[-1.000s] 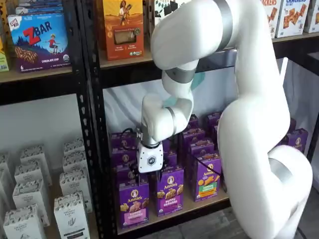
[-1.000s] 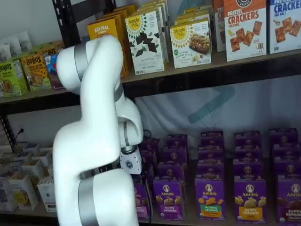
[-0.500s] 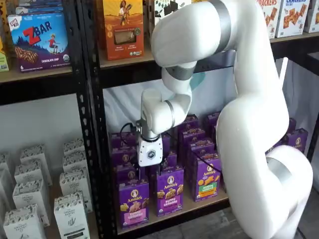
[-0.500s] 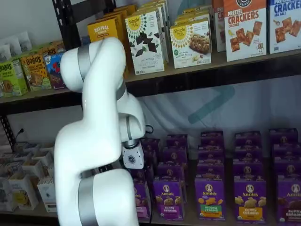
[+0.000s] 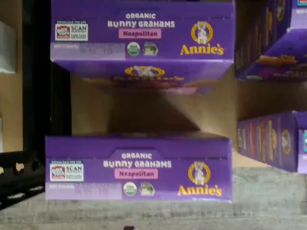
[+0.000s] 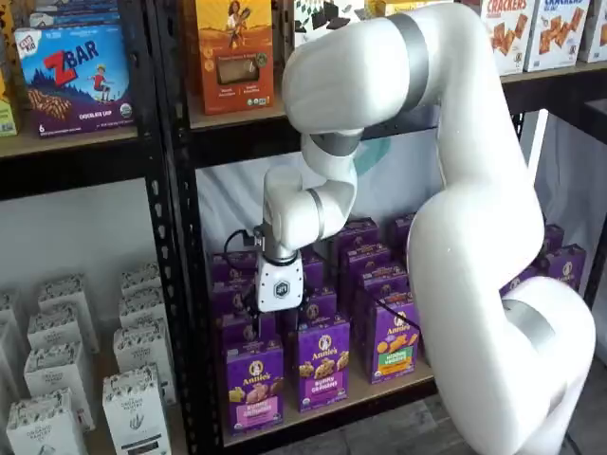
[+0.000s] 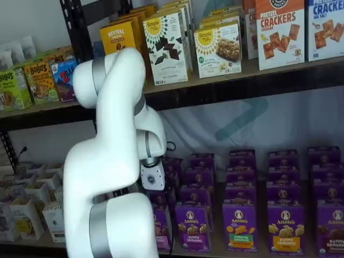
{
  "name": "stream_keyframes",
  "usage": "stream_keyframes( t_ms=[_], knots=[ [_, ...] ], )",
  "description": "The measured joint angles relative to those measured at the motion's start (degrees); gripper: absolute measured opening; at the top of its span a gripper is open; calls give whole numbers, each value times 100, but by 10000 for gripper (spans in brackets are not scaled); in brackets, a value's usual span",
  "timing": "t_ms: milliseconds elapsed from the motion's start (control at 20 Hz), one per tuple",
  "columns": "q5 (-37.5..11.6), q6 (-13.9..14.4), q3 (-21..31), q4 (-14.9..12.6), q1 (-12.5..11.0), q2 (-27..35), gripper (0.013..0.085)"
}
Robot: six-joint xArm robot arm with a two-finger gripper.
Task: Pick up the purple box with a pink patch in the middle, on the bottom shelf, the first box from the left
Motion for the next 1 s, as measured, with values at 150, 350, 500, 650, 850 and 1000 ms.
stream_keyframes(
  t_ms=[150,350,500,650,850,1000],
  knots=[
    [45,-91,-183,122,16,130,850],
    [211,177,-487,-153,28,326,850],
    [376,360,-690,-338,39,451,850],
    [473,369,-811,-330,52,537,850],
    [464,444,-864,-391,73,605,850],
    [454,489,-879,-428,87,635,850]
  ],
)
